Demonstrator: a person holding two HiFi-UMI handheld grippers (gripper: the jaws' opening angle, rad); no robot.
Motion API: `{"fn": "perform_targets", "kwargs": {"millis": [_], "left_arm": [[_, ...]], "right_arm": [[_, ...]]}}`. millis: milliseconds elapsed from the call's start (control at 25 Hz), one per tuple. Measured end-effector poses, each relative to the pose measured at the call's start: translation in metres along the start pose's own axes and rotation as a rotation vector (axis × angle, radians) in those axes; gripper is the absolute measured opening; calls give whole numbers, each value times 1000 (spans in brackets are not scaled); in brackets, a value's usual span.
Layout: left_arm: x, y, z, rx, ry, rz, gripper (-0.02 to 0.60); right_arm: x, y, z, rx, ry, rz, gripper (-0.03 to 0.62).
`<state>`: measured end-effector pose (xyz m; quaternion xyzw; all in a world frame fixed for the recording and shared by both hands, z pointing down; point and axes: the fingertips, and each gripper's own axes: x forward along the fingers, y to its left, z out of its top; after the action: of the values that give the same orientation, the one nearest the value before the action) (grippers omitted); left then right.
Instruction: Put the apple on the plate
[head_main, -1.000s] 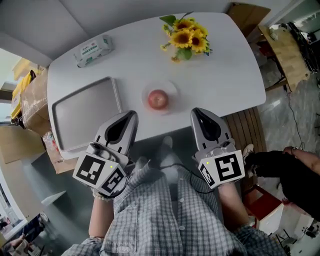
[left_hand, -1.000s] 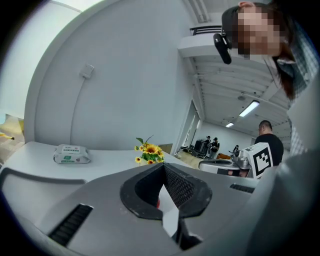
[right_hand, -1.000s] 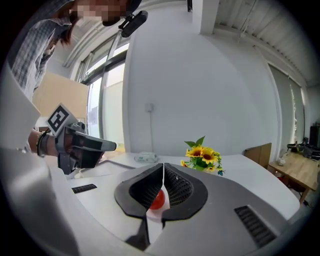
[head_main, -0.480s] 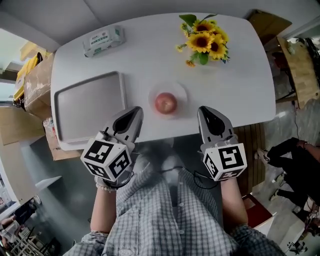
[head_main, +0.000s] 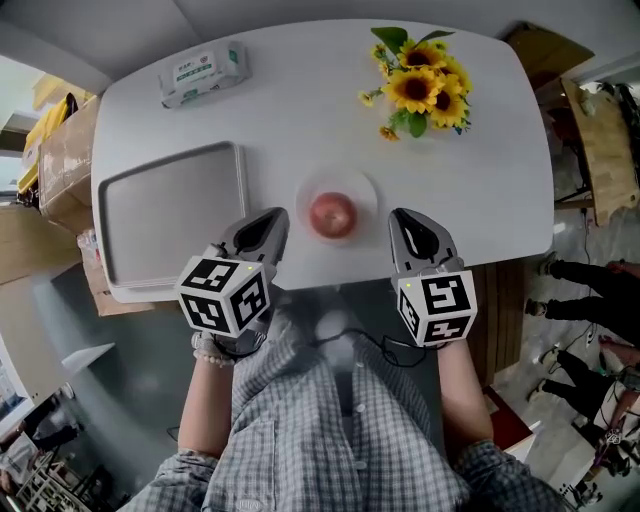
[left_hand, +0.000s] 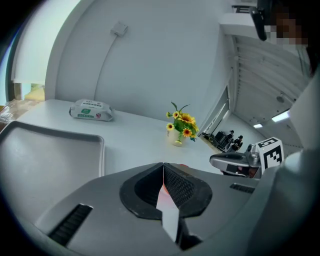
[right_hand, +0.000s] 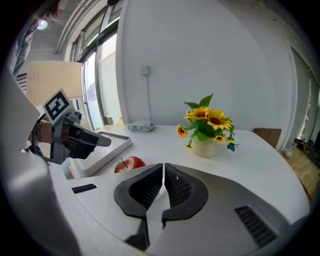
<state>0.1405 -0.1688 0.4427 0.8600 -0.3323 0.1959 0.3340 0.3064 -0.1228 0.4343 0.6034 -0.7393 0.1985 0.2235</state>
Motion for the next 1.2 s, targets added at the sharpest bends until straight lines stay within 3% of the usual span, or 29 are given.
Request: {"fn": "perform_targets", "kwargs": {"millis": [280,600,760,920,1200], "left_arm": [[20,18,-18,-82,72,32,9],[38,25,-35,-107,144,53,12],[47,22,-44,-136,180,21,104],[53,30,-52,-123,216,67,112],[60,38,-62,-183,239,94,112]], "right_arm": [[29,-3,-28,35,124,23,25],[47,-3,-41,110,170,57,26],[53,-3,-51,132,212,61,28],[58,0,-61,196,250,88,86],[62,3,-74,256,301,109,92]]}}
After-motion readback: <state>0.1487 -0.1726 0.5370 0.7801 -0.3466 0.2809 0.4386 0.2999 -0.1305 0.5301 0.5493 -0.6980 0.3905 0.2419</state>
